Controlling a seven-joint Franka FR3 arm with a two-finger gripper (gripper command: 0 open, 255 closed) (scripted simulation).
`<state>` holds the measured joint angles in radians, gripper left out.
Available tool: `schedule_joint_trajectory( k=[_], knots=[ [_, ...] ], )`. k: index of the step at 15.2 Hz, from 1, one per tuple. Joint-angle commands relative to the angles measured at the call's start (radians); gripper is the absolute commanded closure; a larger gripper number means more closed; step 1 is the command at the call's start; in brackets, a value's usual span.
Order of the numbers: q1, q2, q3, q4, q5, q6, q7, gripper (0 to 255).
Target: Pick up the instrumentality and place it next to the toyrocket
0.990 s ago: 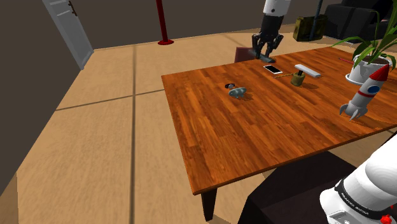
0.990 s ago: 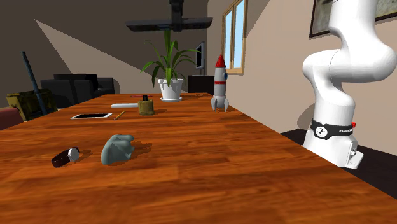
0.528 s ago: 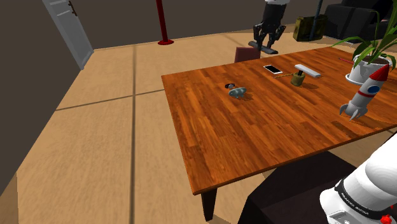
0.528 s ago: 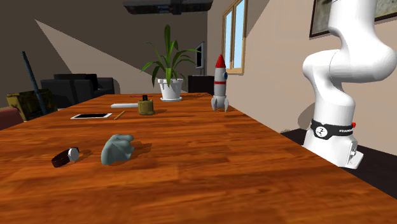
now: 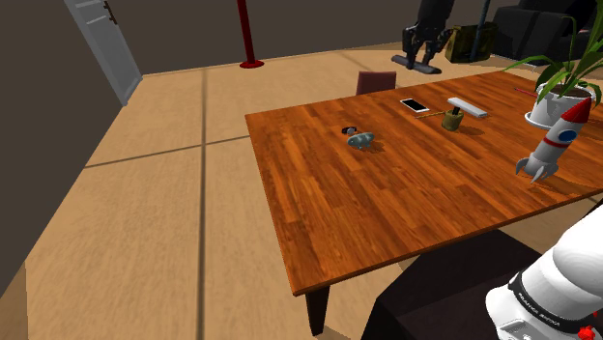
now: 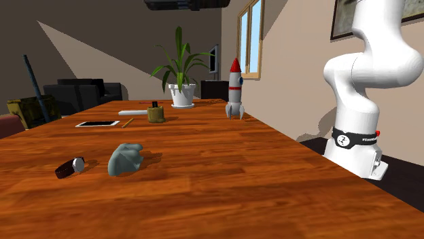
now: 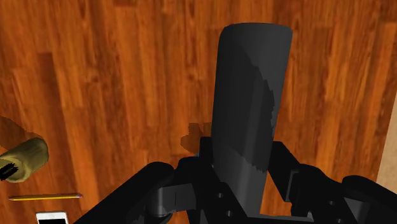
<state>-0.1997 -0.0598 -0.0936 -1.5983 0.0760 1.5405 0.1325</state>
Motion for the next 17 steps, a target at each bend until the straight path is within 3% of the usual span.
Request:
schedule_joint_trajectory(
  k=[1, 9, 17],
  knots=[
    [-0.019, -0.029, -0.022, -0.027, -0.004, -0.004, -0.041, 255],
    [-0.096, -0.131, -0.121, -0.132, -0.036, -0.012, -0.215, 255],
    [-0.172, -0.17, -0.236, -0.159, -0.074, -0.031, -0.402, 255]
  ],
)
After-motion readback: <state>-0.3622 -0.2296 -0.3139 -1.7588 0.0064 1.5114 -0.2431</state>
